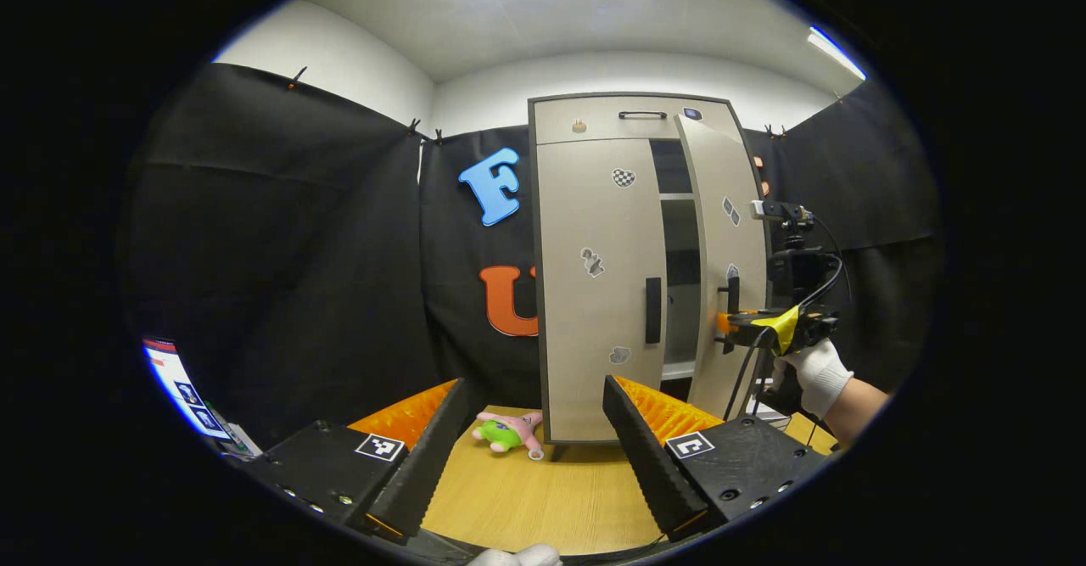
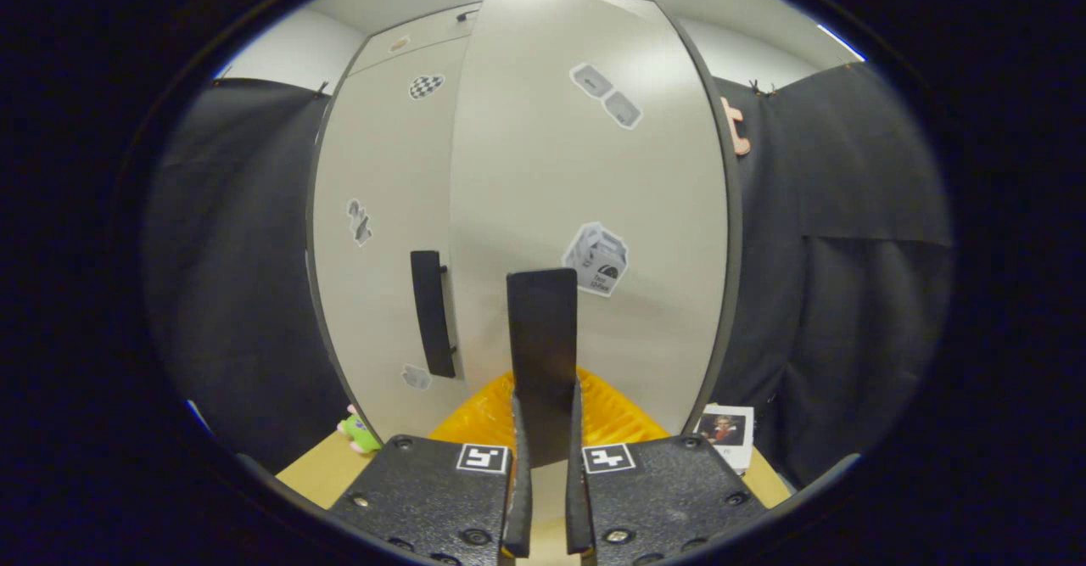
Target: Open the right door of the double-door shoe cabinet with the right hand, and open the left door with the left hand.
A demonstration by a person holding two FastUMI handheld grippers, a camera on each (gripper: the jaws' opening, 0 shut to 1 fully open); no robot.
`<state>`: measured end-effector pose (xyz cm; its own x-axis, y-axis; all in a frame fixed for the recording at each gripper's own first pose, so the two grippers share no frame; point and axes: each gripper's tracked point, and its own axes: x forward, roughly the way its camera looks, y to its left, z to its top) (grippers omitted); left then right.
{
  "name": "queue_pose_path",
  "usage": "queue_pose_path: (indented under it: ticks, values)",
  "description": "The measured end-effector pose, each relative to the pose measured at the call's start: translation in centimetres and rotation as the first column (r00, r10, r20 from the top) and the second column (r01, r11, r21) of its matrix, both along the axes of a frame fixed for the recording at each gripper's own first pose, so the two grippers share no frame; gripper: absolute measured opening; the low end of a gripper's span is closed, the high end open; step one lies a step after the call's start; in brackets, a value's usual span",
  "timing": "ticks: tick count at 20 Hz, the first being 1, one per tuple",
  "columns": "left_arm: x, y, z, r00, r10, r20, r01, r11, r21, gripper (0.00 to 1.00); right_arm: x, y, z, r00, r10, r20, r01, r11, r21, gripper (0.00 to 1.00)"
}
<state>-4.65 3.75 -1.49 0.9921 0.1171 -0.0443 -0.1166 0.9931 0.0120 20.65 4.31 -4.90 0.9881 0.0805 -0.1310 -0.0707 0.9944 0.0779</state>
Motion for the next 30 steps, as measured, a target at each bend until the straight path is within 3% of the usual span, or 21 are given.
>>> queue_pose_path:
  ticks: [7,17,24,26,28,30]
  values:
    - [-1.0,-2.5,-0.1,0.998,-0.066,0.005,0.066,0.998,0.000,0.96,-4.2,-4.5,-0.1,0.999,-0.034,-0.013,0.034,0.999,0.002,0.15]
    - [-0.3,-7.9,0.0,0.988,-0.156,0.005,0.157,0.987,-0.021,0.96,-7.1,-12.7,-0.2,0.996,-0.094,0.000,0.094,0.996,0.001,0.05]
    - [2.2,-13.5,0.6,0.988,-0.154,0.004,0.154,0.987,-0.055,0.96,-6.9,-19.7,-0.4,0.999,-0.051,0.018,0.052,0.998,-0.032,0.04]
    - [2.4,-14.6,1.0,0.991,-0.130,0.009,0.130,0.990,-0.050,0.96,-7.0,-19.5,-0.1,1.000,0.017,0.020,-0.017,1.000,0.023,0.04]
    - [2.3,-15.7,0.7,0.994,-0.111,0.000,0.111,0.993,-0.048,0.96,-6.7,-19.9,0.0,0.999,0.036,0.021,-0.036,0.999,-0.002,0.04]
    - [2.2,-16.3,0.6,0.995,-0.098,-0.012,0.097,0.994,-0.053,0.96,-6.7,-19.7,0.0,0.999,0.053,0.005,-0.053,0.998,0.037,0.04]
